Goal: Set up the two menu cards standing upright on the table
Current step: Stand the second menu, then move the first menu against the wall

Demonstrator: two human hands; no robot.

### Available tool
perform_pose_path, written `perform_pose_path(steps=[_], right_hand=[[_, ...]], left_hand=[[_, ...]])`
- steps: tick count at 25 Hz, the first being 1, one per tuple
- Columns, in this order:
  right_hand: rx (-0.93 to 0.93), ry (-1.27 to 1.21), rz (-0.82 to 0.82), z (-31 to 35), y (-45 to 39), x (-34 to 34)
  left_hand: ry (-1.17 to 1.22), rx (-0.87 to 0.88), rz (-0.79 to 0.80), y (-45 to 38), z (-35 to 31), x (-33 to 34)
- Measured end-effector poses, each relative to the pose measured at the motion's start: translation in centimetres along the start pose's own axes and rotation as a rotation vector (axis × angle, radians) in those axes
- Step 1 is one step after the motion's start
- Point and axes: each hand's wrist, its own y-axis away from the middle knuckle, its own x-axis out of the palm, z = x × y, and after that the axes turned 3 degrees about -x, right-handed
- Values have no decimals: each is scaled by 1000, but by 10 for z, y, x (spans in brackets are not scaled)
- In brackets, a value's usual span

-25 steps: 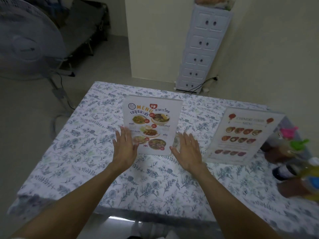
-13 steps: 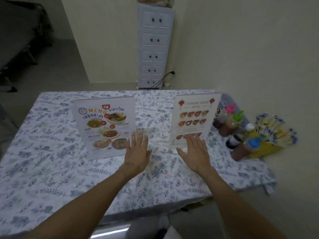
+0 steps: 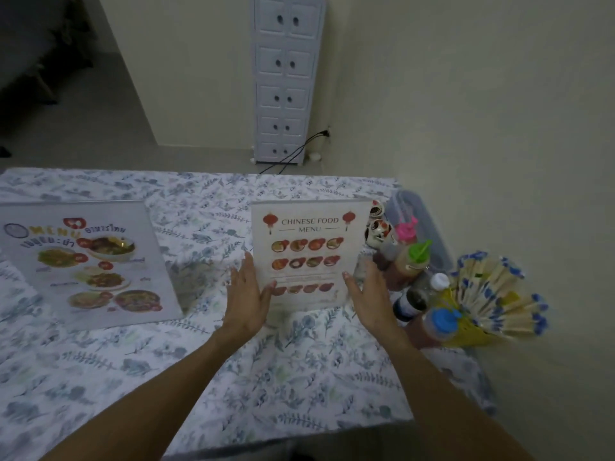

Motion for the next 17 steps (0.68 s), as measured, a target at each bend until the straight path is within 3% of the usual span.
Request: perform_pose_path(steps=[2, 5, 10, 17], right_hand=[[28, -202, 80, -4, -14, 2], [34, -390, 132, -10, -30, 5], [35, -506, 86, -6, -39, 11], [44, -562, 15, 36, -58, -4]], left_hand=[[259, 9, -122, 0, -11, 7], [456, -144, -220, -1, -24, 9], [540, -216, -231, -18, -13, 5], [588, -127, -164, -53, -20, -22]])
